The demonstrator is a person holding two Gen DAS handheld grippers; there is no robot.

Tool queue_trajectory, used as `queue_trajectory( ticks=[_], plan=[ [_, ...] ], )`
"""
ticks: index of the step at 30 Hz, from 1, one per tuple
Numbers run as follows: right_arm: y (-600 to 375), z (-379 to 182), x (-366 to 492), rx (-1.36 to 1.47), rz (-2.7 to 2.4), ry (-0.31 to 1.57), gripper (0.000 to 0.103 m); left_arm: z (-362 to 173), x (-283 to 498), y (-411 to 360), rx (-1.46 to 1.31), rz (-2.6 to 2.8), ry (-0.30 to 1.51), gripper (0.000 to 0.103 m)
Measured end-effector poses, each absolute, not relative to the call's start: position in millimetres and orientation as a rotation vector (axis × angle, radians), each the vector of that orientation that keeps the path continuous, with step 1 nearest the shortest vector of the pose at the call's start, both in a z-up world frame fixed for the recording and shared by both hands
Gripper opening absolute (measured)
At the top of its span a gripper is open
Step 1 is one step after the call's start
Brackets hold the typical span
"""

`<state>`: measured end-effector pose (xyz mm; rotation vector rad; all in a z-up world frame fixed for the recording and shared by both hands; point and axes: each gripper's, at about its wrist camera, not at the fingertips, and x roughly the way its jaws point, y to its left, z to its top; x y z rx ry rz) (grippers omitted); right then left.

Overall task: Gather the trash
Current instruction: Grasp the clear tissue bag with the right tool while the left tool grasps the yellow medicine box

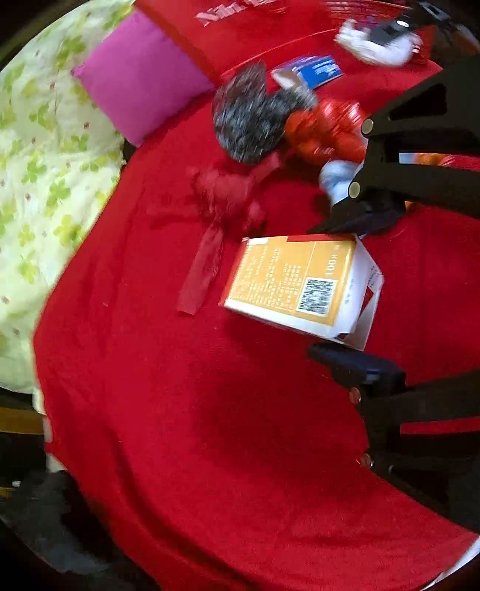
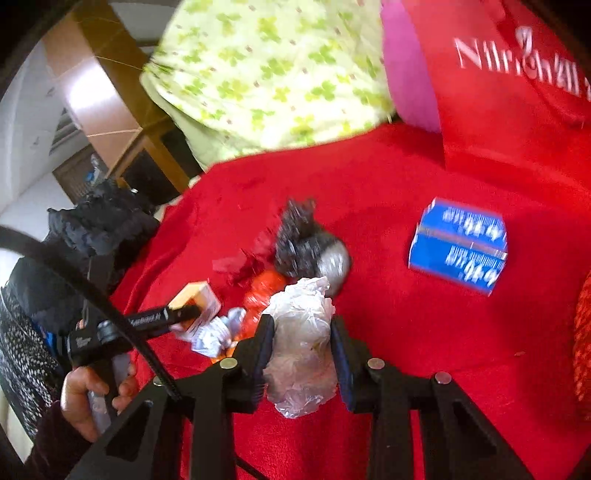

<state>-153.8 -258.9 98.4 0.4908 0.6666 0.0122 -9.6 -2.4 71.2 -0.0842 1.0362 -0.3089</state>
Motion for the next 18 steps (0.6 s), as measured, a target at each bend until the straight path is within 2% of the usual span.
queue_trajectory(
  ticks=[10, 18],
  plan=[
    [-258.1, 128.2, -195.1, 0.431, -0.006, 0.534, 0.033, 107.1, -81.5, 8.2, -0.099, -0.354, 0.960, 0.056],
    [-263.6, 137.4, -238.1, 0.487, -0.003, 0.472, 0.033, 143.6, -144.9, -26.3, -0.013, -0.410, 0.831, 0.056]
  ],
)
